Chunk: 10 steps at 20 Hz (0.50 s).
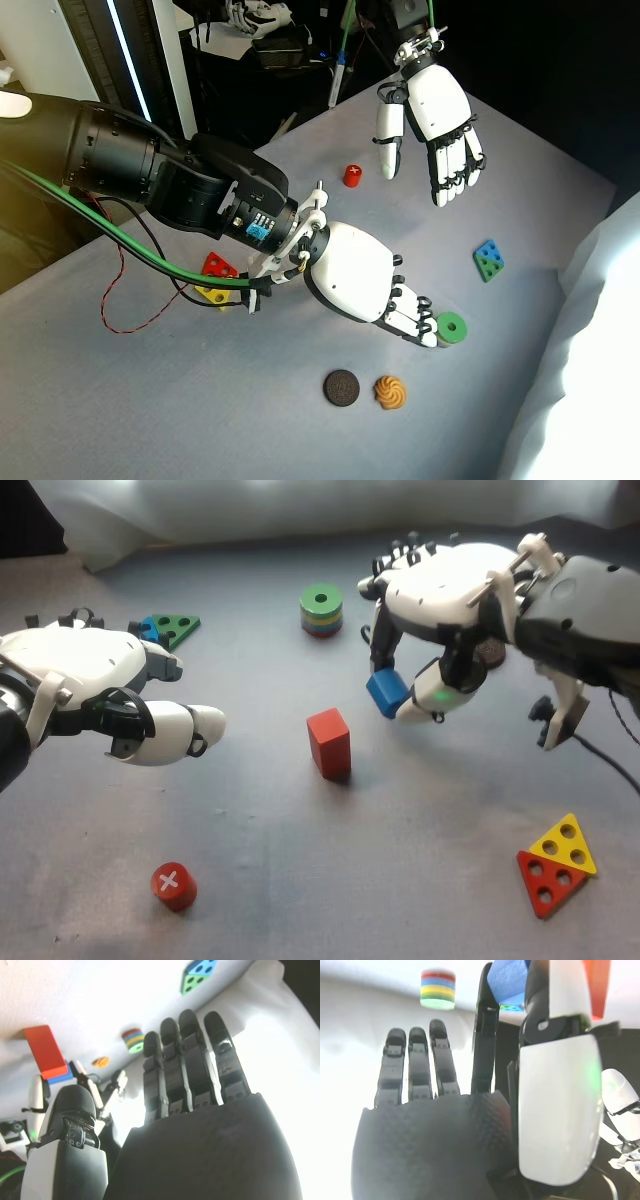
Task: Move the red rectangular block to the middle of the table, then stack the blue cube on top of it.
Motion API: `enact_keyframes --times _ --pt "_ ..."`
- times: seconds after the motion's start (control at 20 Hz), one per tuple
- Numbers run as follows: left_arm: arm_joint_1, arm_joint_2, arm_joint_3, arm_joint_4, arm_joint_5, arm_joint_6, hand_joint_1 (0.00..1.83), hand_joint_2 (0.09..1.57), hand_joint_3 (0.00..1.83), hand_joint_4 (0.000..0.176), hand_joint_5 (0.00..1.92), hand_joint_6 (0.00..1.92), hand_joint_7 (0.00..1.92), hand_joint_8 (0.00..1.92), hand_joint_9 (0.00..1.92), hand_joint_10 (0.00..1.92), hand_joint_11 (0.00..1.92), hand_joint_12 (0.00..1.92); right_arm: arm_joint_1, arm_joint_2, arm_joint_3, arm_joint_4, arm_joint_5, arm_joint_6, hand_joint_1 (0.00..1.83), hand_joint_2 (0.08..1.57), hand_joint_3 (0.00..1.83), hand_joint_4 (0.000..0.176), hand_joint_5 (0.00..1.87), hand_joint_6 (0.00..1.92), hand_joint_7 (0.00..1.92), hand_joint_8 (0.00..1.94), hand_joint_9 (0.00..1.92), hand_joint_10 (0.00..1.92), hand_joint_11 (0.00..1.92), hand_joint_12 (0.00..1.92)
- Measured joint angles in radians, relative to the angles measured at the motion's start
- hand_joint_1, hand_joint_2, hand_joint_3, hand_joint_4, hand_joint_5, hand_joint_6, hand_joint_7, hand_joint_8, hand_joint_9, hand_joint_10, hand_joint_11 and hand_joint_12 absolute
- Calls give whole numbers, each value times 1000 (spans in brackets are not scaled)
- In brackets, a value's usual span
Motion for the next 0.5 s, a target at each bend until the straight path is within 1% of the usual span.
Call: enact_keyframes --times 0.05,0.1,0.15,0.2,0.3,0.35,0.4,0.45,0.5 --pt "0 0 0 0 0 0 160 1289 0 0 392 1 433 2 372 3 0 662 10 4 0 0 -3 0 1080 1079 0 70 1049 899 192 13 0 0 0 0" --pt "0 0 0 0 0 0 169 1287 0 0 396 2 435 3 372 3 0 664 21 8 -1 -3 -5 -1 1063 1080 0 112 1042 910 186 8 0 0 0 0" --pt "0 0 0 0 0 0 160 1286 0 0 399 3 436 3 371 2 0 664 32 15 -6 -1 -6 0 1067 1082 1 97 1037 918 186 6 0 0 0 0" --pt "0 0 0 -1 0 0 170 1287 0 0 400 2 442 4 378 4 0 666 50 24 -13 -2 -13 1 1059 1092 3 97 1014 954 187 4 0 0 0 0" --pt "-4 0 0 -3 0 1 172 1287 0 0 398 1 440 3 378 3 0 665 68 32 -16 -6 -35 19 1059 1093 3 95 1011 959 191 5 0 0 0 0" --pt "-4 0 0 -1 0 1 171 1287 0 0 400 2 440 2 381 5 0 665 74 35 -18 -3 -54 44 1051 1098 4 104 999 979 183 2 0 0 0 0" --pt "-5 0 0 -2 0 1 170 1288 0 0 395 0 434 0 376 2 0 665 86 39 -18 -2 -84 61 1050 1098 3 108 999 981 180 0 0 0 0 0" --pt "-5 0 0 -2 0 1 172 1290 1 0 396 1 438 2 384 5 0 667 91 39 -18 -4 -99 65 1057 1098 2 90 1002 977 174 1 0 0 0 0" --pt "-5 0 0 -2 0 1 164 1291 1 0 396 1 436 1 380 3 0 664 100 39 -18 -4 -122 67 1088 1082 0 41 1045 907 202 8 0 0 0 0"
